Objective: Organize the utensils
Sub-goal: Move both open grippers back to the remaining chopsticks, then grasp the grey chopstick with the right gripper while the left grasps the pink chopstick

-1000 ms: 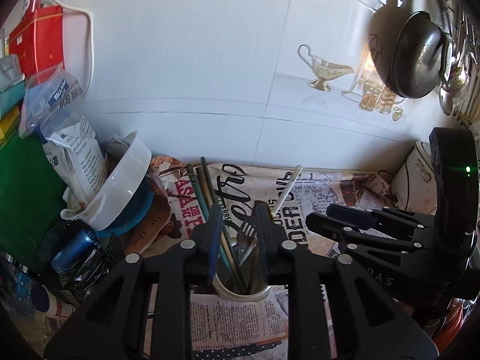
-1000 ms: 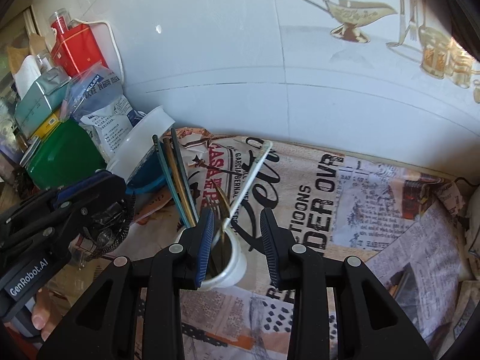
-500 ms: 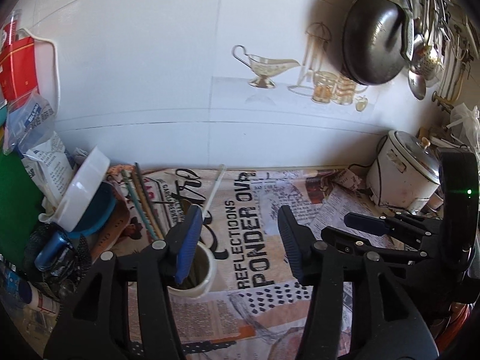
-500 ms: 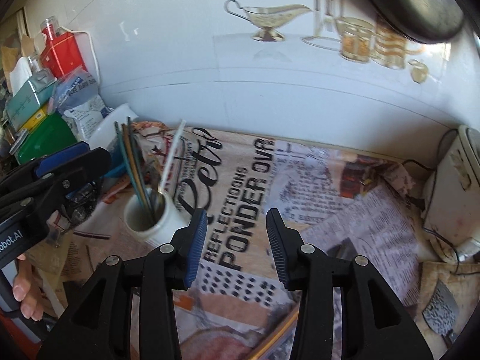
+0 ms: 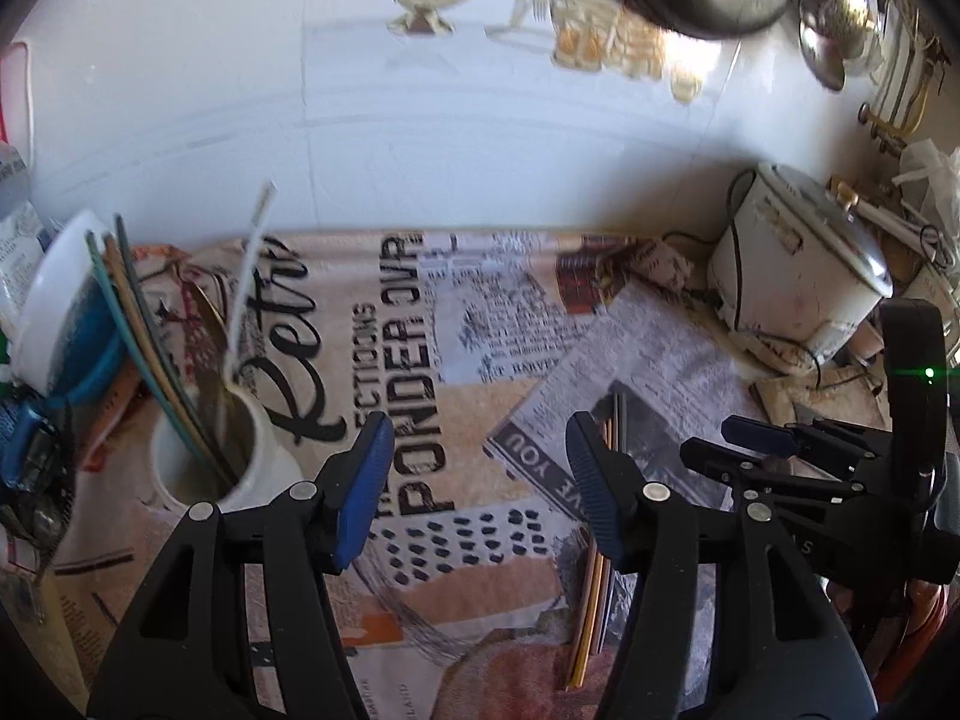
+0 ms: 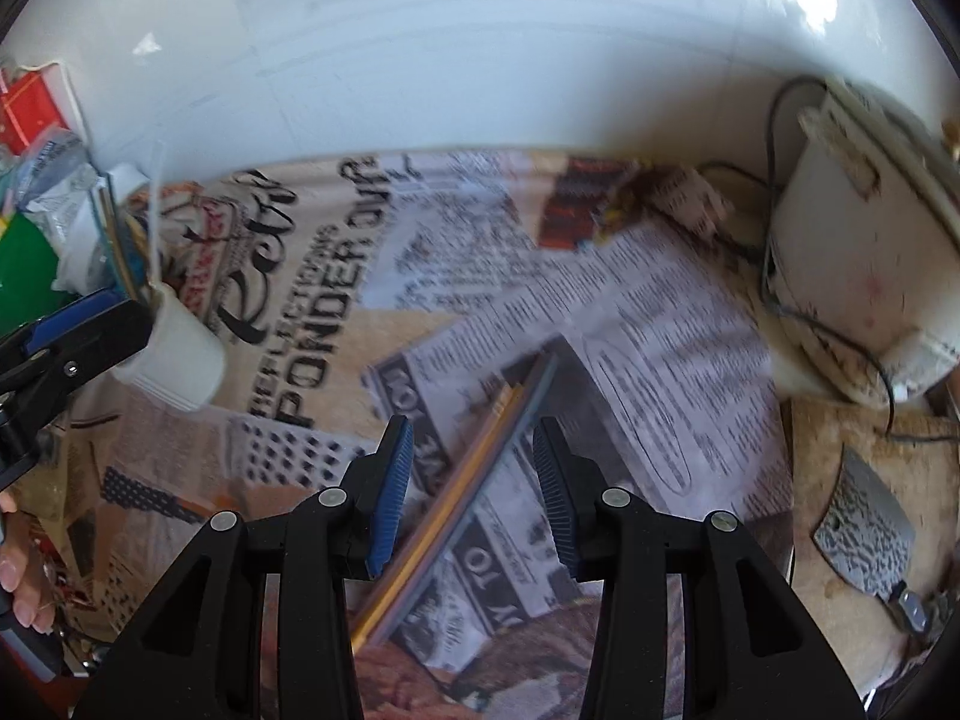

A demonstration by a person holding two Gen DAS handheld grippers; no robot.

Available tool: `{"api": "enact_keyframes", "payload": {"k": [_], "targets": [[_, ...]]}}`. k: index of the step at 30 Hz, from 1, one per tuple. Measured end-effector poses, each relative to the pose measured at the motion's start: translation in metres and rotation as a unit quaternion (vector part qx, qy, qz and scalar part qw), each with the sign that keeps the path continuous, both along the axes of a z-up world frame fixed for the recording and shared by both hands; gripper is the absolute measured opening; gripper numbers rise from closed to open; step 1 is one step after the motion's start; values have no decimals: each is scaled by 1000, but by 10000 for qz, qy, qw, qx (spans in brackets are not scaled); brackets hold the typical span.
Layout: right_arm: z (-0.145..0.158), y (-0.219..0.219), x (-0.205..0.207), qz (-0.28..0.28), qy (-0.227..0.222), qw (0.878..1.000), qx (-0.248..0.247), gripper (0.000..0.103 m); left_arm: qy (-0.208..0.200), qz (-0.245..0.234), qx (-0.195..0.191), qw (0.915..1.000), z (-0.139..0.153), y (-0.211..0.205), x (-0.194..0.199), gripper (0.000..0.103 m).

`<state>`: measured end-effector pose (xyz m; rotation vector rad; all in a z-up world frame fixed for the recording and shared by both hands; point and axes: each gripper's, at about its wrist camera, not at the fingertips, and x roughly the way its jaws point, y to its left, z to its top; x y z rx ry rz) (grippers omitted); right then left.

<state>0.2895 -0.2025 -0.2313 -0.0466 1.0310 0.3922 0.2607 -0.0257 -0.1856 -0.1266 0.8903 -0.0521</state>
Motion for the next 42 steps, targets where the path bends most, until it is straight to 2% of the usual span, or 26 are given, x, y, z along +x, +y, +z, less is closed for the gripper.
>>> {"api": "enact_keyframes", "payload": {"k": [7,12,20,23,25,27,37,38,39,42], "targets": [[-59,-11,11,-89,728,9973,-48,38,598,-105,169,9980,-51,-22,6,58],[-82,-6,17,-95,1030,9946,68,38,911,-115,197,9956,-78,-29,11,58],[-92,-1,17,-85,995,9950,79,38,1092,-96,225,9937,-92,-30,13,58],[-93,-5,16,-127,1003,9949,48,32,1138,-72,190,9933,-96,-29,16,58],[-93,-8,16,-202,1040,9944,-8,22,1150,-80,178,9932,-97,-29,16,58],[-93,-12,17,-310,1052,9940,-51,17,1159,-105,203,9930,-98,-30,17,58],[-91,1,26,-358,844,9957,-156,19,1270,-123,197,9916,-105,-28,15,58],[-91,1,27,-355,828,9958,-144,18,1281,-131,185,9915,-105,-28,15,58],[-92,2,28,-350,812,9960,-150,11,1293,-148,166,9914,-106,-29,14,58],[-92,0,31,-299,828,9961,-97,8,1314,-207,110,9911,-106,-32,15,58]]}}
